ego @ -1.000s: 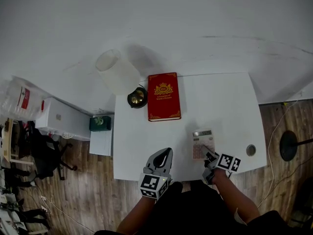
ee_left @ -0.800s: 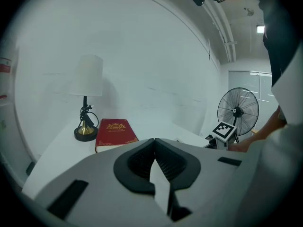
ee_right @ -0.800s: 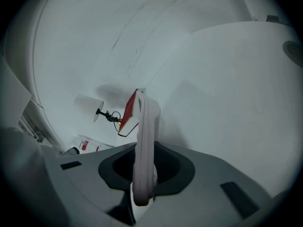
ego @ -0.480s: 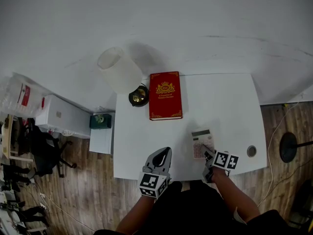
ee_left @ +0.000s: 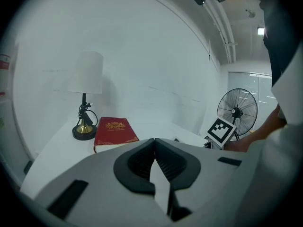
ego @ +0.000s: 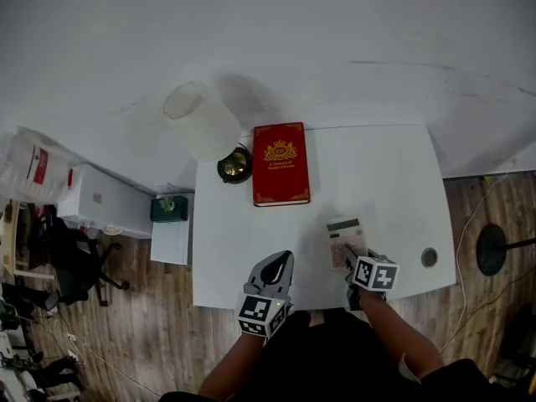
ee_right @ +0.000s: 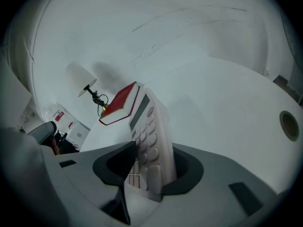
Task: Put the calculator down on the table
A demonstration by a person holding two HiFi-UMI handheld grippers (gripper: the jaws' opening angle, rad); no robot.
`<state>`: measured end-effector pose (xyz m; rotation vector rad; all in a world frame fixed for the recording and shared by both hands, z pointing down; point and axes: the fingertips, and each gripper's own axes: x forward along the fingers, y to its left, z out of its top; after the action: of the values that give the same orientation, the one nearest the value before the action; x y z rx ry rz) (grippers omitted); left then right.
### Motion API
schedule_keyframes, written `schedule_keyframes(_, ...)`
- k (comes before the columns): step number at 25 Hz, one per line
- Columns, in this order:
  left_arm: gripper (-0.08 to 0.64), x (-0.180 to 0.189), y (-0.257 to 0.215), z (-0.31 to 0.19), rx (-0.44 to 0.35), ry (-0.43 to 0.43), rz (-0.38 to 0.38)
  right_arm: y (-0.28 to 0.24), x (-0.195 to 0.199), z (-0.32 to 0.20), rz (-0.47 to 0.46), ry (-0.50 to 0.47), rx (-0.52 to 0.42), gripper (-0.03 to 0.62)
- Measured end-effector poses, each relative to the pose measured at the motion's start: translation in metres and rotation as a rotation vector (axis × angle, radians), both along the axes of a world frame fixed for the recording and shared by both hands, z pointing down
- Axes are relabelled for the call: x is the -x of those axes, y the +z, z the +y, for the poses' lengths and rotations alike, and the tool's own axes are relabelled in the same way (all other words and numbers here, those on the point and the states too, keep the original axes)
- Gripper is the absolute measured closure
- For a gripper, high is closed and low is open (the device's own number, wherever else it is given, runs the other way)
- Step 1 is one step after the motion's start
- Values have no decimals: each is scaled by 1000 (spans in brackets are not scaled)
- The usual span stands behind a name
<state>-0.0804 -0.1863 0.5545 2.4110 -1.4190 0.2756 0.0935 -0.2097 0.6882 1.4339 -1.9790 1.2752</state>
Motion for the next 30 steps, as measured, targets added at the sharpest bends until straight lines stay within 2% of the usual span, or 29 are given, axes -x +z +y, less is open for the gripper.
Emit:
schedule_keyframes(4,540,-1,3,-1,5,6,1,3,-10,1,76,-1,4,360)
schedule_keyframes(8,540,-1,0,-6,3,6,-5,3,-13,-2,113,-22,-12,331)
schedule_keyframes(12,540,-4,2,-7,5,15,18,4,-20,-4,189,-48,-28,291)
schedule_keyframes(17,540,-4,3,-8,12,15,29,15,-31,0,222,-39,-4,267)
schedule_keyframes(21,540,-4,5,-8,18,15,29,6,-36,-3,269,-55,-52,259)
schedule_keyframes(30,540,-9,2,-10,14,29,36,-58,-31,-20,242,-86,-221,273)
